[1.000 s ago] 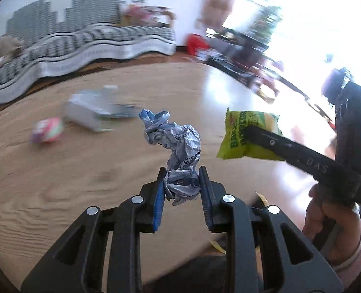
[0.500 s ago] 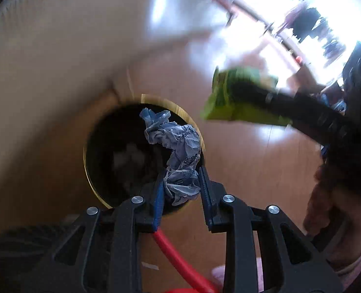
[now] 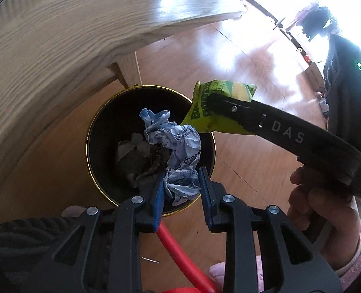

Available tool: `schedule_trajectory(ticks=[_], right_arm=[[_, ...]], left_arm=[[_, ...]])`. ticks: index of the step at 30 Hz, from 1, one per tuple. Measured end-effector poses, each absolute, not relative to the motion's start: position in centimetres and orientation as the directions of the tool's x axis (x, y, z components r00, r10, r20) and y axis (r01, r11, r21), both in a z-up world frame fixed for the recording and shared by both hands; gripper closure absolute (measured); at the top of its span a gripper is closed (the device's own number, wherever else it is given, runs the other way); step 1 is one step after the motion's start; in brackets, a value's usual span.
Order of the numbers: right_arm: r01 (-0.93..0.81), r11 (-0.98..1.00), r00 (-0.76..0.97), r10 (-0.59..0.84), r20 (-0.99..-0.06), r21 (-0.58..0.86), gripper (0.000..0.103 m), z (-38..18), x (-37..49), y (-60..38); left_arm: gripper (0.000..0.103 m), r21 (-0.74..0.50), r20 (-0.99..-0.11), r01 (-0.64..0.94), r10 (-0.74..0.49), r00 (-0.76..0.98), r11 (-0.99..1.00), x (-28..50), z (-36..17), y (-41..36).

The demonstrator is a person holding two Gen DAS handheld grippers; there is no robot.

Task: Collect trash
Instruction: 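Carry the wrapper and snack bag over the bin and open both tools, then move both tools back over the table toward the plush toy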

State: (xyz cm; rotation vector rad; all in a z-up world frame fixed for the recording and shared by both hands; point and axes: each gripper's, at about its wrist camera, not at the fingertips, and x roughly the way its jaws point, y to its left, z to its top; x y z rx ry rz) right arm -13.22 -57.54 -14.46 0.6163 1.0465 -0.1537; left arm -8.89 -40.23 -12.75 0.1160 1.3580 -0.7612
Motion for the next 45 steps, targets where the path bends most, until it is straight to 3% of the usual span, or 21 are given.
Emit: schedule_trajectory(ticks=[7, 8, 9, 10, 11, 12, 14, 15, 18, 21, 25, 29, 35, 45], right_arm=[[0.403, 0.818, 0.502, 0.178, -0.846, 0.411, 0.062, -14.6, -13.1, -57.7], [0.405, 0.813, 0.503, 0.184, -0.845, 0.418, 0.06, -14.5, -13.0, -57.8], [0.407, 0.807, 0.505, 0.192, -0.841, 0.429, 0.053, -14.5, -13.0, -57.9], [0.413, 0.795, 0.511, 0.203, -0.835, 0.445, 0.045, -14.4, -13.0, -58.1], [0.417, 0.789, 0.516, 0.202, -0.832, 0.451, 0.025, -14.2, -13.0, -58.3], [0.42, 0.784, 0.528, 0.198, -0.826, 0.457, 0.017, -13.9, -13.1, -58.4], [0.43, 0.787, 0.553, 0.158, -0.818, 0.443, 0.014, -12.9, -13.4, -58.9], [0.443, 0.79, 0.574, 0.114, -0.811, 0.424, 0.006, -12.1, -13.6, -59.2], [0.417, 0.85, 0.638, -0.023, -0.77, 0.321, 0.006, -9.2, -14.2, -58.8], [0.367, 0.905, 0.668, -0.095, -0.738, 0.216, 0.006, -7.3, -14.1, -57.6], [0.301, 0.929, 0.693, -0.057, -0.719, 0.217, 0.006, -6.4, -12.4, -55.8], [0.172, 0.96, 0.705, 0.036, -0.708, 0.221, 0.006, -5.8, -9.2, -51.9], [0.012, 0.975, 0.728, 0.145, -0.671, 0.224, 0.006, -4.1, -3.5, -45.0], [-0.2, 0.944, 0.715, 0.323, -0.621, 0.261, 0.006, -2.1, 6.8, -35.0]], left_arm=[[0.075, -0.344, -0.909, 0.551, -0.416, 0.006, 0.76, -8.4, -12.9, -40.4], [0.062, -0.34, -0.915, 0.549, -0.403, -0.006, 0.764, -8.4, -13.1, -40.5], [0.03, -0.341, -0.917, 0.543, -0.399, -0.012, 0.768, -8.4, -13.3, -40.5], [0.015, -0.344, -0.917, 0.533, -0.399, -0.012, 0.773, -8.4, -13.4, -40.5], [0.006, -0.349, -0.912, 0.528, -0.41, -0.002, 0.774, -8.4, -13.1, -40.4], [0.006, -0.358, -0.906, 0.529, -0.424, 0.003, 0.769, -8.4, -12.9, -40.2], [0.006, -0.385, -0.892, 0.521, -0.452, 0.002, 0.762, -8.2, -12.7, -39.8], [0.006, -0.401, -0.884, 0.516, -0.468, 0.0, 0.757, -8.1, -12.5, -39.6], [0.006, -0.494, -0.817, 0.483, -0.576, 0.028, 0.723, -7.6, -10.2, -37.5], [0.006, -0.5, -0.772, 0.441, -0.615, 0.163, 0.745, -6.6, -6.8, -33.5], [0.006, -0.434, -0.763, 0.347, -0.544, 0.349, 0.832, -3.8, -3.9, -26.3], [0.006, -0.308, -0.795, 0.171, -0.352, 0.493, 0.936, -0.1, -2.7, -17.7], [0.006, -0.278, -0.821, -0.007, -0.234, 0.52, 0.961, 3.8, -2.2, -7.7], [0.006, -0.156, -0.849, -0.046, -0.11, 0.517, 0.987, 9.6, -1.6, -4.1]])
